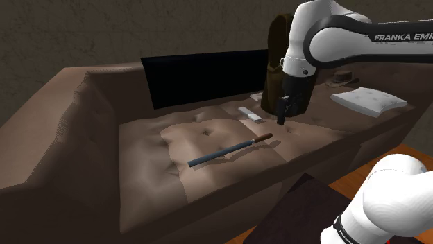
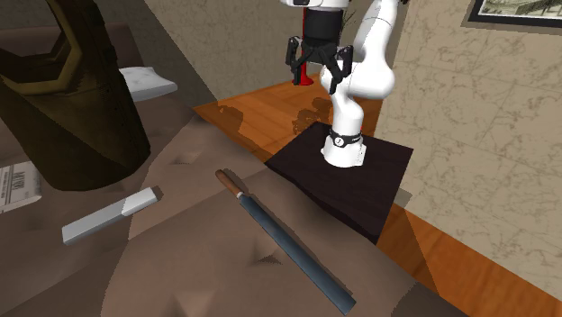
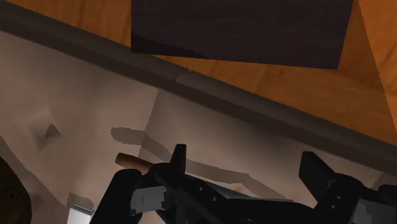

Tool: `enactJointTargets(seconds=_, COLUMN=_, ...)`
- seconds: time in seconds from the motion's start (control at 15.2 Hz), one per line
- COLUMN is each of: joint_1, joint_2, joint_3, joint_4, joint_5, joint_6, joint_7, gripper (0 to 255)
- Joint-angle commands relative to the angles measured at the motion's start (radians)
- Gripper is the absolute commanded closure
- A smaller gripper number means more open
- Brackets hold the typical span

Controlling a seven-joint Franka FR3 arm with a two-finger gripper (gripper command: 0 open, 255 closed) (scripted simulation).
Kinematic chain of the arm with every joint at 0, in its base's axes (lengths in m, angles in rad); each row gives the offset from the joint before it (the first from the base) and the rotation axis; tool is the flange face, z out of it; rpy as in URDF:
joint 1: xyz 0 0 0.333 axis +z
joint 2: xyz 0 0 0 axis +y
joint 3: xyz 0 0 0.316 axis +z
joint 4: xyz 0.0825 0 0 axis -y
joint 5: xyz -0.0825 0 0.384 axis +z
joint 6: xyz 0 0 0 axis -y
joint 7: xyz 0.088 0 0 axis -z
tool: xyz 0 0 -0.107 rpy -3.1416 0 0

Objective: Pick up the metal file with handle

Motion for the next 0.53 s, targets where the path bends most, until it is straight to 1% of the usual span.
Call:
enactJointTargets(seconds=0.0, joint_1=0.000, joint_2=0.000, joint_3=0.000, joint_4=0.000, joint_5=0.000, joint_6=0.000, joint_7=0.000, gripper=0)
enactJointTargets(seconds=0.46, joint_1=0.069, joint_2=0.191, joint_3=-0.119, joint_4=-0.037, joint_5=-0.077, joint_6=0.244, joint_7=-0.359, gripper=0)
